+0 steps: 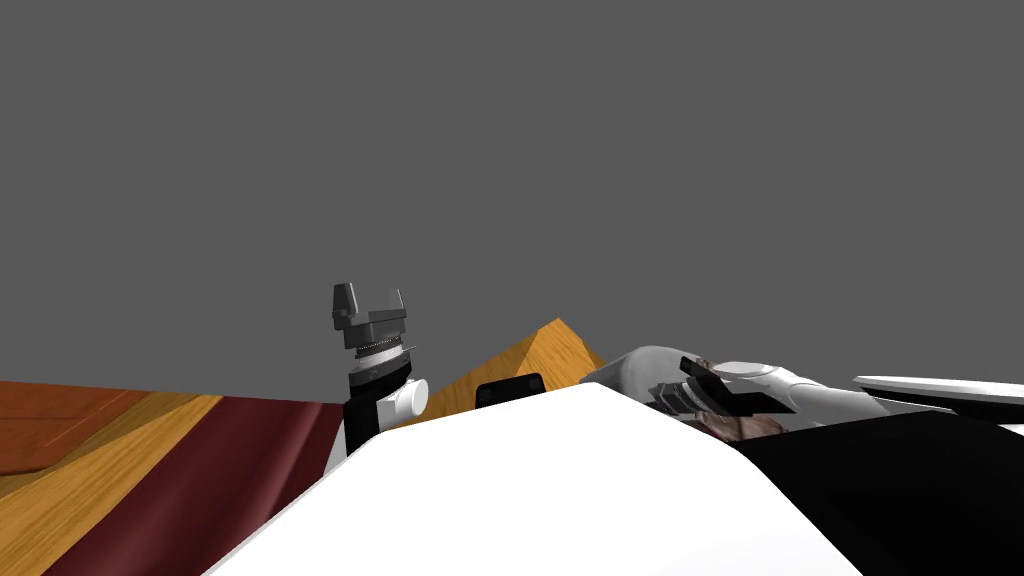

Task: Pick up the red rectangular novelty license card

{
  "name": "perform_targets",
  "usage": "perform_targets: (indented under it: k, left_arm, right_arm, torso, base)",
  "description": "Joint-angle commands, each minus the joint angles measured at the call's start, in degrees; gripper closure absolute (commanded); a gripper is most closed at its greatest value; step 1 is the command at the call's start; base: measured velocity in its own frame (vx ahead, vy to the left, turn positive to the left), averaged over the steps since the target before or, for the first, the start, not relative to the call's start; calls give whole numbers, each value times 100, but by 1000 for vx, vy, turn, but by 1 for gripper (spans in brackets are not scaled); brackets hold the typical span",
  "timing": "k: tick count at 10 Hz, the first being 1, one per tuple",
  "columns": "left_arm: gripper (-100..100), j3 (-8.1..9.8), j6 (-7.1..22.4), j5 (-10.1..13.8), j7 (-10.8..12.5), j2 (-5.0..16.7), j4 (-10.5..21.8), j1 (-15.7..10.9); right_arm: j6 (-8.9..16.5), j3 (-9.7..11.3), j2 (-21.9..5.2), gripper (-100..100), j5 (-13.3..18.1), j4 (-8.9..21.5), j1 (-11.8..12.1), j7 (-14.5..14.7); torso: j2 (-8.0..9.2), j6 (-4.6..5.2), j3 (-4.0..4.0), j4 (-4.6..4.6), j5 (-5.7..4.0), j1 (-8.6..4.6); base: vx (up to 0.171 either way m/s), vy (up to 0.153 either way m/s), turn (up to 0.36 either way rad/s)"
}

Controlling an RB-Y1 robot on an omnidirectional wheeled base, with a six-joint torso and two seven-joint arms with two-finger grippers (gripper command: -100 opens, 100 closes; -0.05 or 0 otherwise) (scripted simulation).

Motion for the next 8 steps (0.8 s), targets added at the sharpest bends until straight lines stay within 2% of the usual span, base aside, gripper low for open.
perform_targets:
  k: [1, 5, 6, 7, 8]
  left_arm:
    - [0, 0, 0, 0, 0, 0, 0, 0]
    - [0, 0, 0, 0, 0, 0, 0, 0]
    - [0, 0, 0, 0, 0, 0, 0, -1]
    - [0, 0, 0, 0, 0, 0, 0, 0]
    - [0, 0, 0, 0, 0, 0, 0, 0]
  right_arm:
    - [-86, 41, 42, -100, 50, 189, -61, 2]
    - [-119, 595, -432, -100, 519, 610, -124, -22]
    - [-123, 680, -497, -100, 592, 667, -130, -27]
    - [-112, 628, -442, -100, 556, 616, -144, -51]
    - [-102, 637, -456, 0, 559, 618, -136, -47]
  torso:
    - [0, 0, 0, 0, 0, 0]
    - [9, 1, 5, 2, 1, -10]
    - [14, 0, 8, 3, -1, -9]
    - [14, 2, 8, 3, 0, -6]
    - [5, 1, 4, 2, 0, 4]
  base:
    - [-5, -13, 0]
    - [-38, -52, 76]
    - [-55, -52, 47]
    - [-21, -24, 5]
    - [0, 0, 0]
